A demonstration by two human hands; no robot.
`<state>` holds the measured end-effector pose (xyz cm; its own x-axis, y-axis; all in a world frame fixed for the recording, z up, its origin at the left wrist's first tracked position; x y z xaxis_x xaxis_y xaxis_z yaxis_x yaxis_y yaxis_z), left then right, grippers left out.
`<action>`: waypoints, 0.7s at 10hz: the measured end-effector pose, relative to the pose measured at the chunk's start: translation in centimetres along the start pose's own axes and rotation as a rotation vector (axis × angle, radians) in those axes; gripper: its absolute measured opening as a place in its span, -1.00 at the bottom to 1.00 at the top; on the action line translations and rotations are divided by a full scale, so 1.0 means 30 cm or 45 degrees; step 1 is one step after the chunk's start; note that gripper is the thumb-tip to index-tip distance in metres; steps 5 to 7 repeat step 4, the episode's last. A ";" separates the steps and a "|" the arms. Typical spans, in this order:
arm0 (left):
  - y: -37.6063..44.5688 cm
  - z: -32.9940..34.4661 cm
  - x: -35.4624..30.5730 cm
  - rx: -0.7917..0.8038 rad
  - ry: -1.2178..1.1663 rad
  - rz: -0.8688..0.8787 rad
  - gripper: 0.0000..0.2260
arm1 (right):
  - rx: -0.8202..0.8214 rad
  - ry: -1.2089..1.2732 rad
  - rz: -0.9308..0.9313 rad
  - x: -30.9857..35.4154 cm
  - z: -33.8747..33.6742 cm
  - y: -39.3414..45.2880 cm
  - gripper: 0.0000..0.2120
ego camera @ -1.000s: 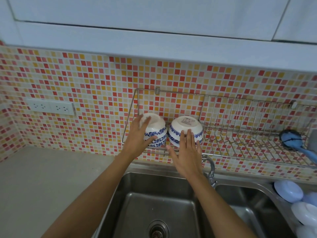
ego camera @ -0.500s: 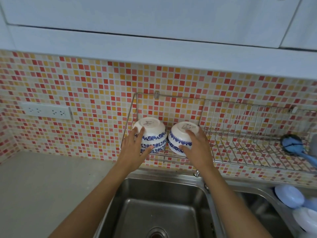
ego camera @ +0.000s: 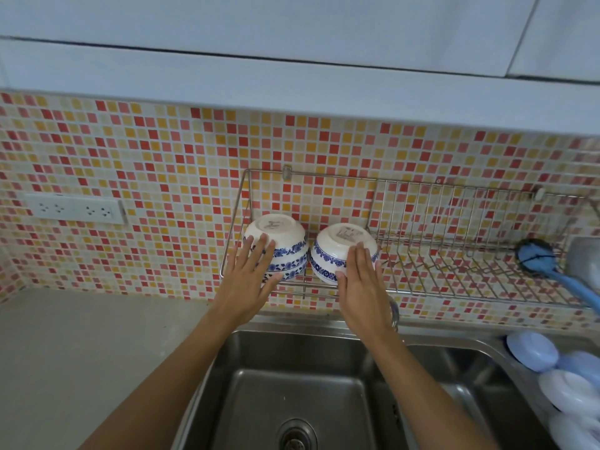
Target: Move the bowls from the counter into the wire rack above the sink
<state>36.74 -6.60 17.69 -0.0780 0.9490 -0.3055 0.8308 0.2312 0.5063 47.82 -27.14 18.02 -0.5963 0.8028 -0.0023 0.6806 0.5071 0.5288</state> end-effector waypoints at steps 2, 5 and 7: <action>-0.009 0.010 -0.013 0.028 0.072 -0.054 -0.35 | 0.099 -0.082 -0.017 0.004 0.002 -0.011 -0.42; -0.064 0.014 -0.034 0.033 -0.005 -0.175 -0.29 | 0.179 -0.068 -0.017 0.018 -0.043 -0.047 -0.44; -0.064 0.014 -0.034 0.033 -0.005 -0.175 -0.29 | 0.179 -0.068 -0.017 0.018 -0.043 -0.047 -0.44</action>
Point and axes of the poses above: each hand's wrist, its own y-axis towards the middle knuckle, its own z-axis out of the palm, x = y × z, the point moved 2 cm from there along y, towards the middle knuckle, and after that the axes turned 14 degrees about -y, right-handed, at the moved point
